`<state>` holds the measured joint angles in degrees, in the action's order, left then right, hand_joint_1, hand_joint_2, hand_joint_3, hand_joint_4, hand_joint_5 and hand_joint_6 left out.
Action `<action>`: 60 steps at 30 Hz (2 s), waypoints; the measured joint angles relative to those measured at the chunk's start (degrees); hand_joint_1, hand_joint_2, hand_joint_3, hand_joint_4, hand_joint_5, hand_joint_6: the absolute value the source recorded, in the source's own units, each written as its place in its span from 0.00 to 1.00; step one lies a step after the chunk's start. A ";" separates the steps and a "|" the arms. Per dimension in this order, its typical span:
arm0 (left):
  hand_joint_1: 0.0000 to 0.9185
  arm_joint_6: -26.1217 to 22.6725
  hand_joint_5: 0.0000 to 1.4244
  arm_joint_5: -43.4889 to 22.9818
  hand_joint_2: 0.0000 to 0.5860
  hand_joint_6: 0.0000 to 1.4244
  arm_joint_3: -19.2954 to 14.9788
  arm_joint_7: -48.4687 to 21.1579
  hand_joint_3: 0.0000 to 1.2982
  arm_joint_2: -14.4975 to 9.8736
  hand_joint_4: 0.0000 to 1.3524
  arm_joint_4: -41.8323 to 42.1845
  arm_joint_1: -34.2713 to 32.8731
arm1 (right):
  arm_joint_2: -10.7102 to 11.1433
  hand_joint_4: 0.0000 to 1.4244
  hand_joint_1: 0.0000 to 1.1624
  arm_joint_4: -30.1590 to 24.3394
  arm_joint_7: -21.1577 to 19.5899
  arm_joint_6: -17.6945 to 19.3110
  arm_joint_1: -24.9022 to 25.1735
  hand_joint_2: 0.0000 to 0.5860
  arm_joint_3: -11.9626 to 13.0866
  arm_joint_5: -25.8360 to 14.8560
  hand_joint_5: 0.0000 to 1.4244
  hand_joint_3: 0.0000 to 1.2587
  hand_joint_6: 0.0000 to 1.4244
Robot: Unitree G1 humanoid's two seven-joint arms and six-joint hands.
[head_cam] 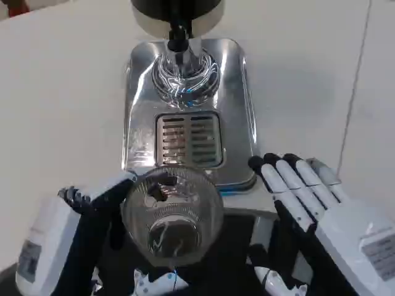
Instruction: Grasp the cup under the faucet to collect the drink, then remove the cup.
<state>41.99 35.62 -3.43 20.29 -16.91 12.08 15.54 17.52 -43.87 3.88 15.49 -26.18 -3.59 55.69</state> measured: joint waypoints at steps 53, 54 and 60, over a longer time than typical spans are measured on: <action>0.83 -13.61 0.89 4.75 0.13 1.00 9.44 10.95 0.93 4.34 0.83 -43.75 -40.75 | -5.84 0.00 0.17 -2.20 1.82 -7.19 -3.04 0.92 -1.08 5.21 0.00 0.00 0.00; 0.83 -13.72 0.89 4.42 0.13 1.00 9.53 11.37 0.93 4.30 0.83 -45.29 -42.11 | -5.93 0.00 0.17 -2.49 2.19 -7.48 -2.95 0.92 -1.09 5.34 0.00 0.00 0.00; 0.83 -13.66 0.89 3.17 0.13 1.00 10.27 14.22 0.93 2.70 0.83 -53.53 -48.48 | -6.65 0.00 0.17 -2.96 3.49 -8.95 -1.30 0.92 -1.53 6.43 0.00 0.00 0.00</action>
<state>28.32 38.79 6.84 34.51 -14.21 -41.45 -32.94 10.88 -46.84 7.36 6.54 -27.48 -5.13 62.12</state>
